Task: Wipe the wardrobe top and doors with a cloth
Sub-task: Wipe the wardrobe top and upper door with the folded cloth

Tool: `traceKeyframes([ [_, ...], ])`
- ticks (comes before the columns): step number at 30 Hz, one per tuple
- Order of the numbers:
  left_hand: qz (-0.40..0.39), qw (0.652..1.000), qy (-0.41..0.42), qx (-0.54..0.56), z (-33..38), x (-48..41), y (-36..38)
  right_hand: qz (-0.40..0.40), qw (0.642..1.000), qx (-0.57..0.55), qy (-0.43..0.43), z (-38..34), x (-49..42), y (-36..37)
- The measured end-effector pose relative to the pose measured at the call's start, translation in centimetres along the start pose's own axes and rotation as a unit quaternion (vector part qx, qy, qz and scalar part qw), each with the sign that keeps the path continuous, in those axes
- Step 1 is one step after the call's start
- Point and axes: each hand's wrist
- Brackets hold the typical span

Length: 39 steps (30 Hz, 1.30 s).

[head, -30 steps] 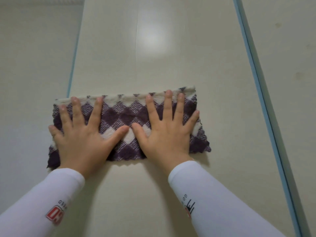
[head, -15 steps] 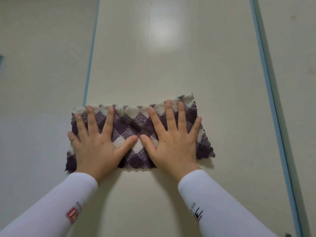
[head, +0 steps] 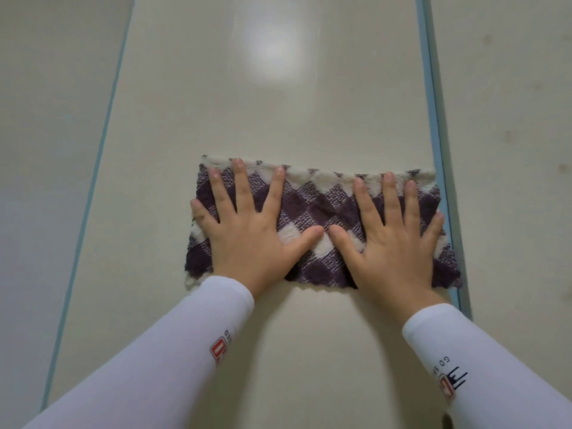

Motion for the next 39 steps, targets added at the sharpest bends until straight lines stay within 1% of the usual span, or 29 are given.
traceKeyframes([
  [5,0.011,1.000,0.005,0.010,1.4,-0.7,0.2,0.010,1.000,-0.012,0.009,1.1,-0.6,-0.3],
  [8,0.014,1.000,0.013,0.013,1.2,0.3,0.4,0.015,0.999,-0.031,0.024,0.8,0.7,0.4],
  [15,0.013,0.999,0.033,-0.003,0.2,6.2,1.9,0.019,0.998,-0.045,0.025,0.3,7.0,2.8],
  [19,0.009,0.999,0.034,-0.007,-0.9,9.3,2.5,0.037,0.998,-0.047,0.024,-0.5,10.2,4.1],
  [24,-0.013,1.000,0.016,-0.002,-2.1,14.1,3.5,0.040,0.999,-0.021,0.019,-1.1,14.5,6.0],
  [28,-0.023,1.000,0.013,-0.008,-2.8,16.3,4.2,0.036,0.999,-0.006,0.004,-1.1,16.7,7.1],
  [33,-0.052,0.998,0.000,-0.016,-3.4,19.2,4.9,0.018,1.000,0.008,-0.017,-0.8,19.4,8.1],
  [36,-0.087,0.996,-0.011,-0.010,-4.5,22.1,5.3,-0.001,1.000,0.009,-0.023,-0.9,21.8,9.1],
  [39,-0.119,0.992,-0.045,0.010,-5.6,25.8,5.7,-0.018,0.999,0.012,-0.025,-1.9,24.7,10.2],
])
Point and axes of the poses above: each hand's wrist, its own x-axis away from the middle knuckle, its own y-axis out of the palm, z = x × y, and after that the axes turned 10 degrees about -z, right-handed
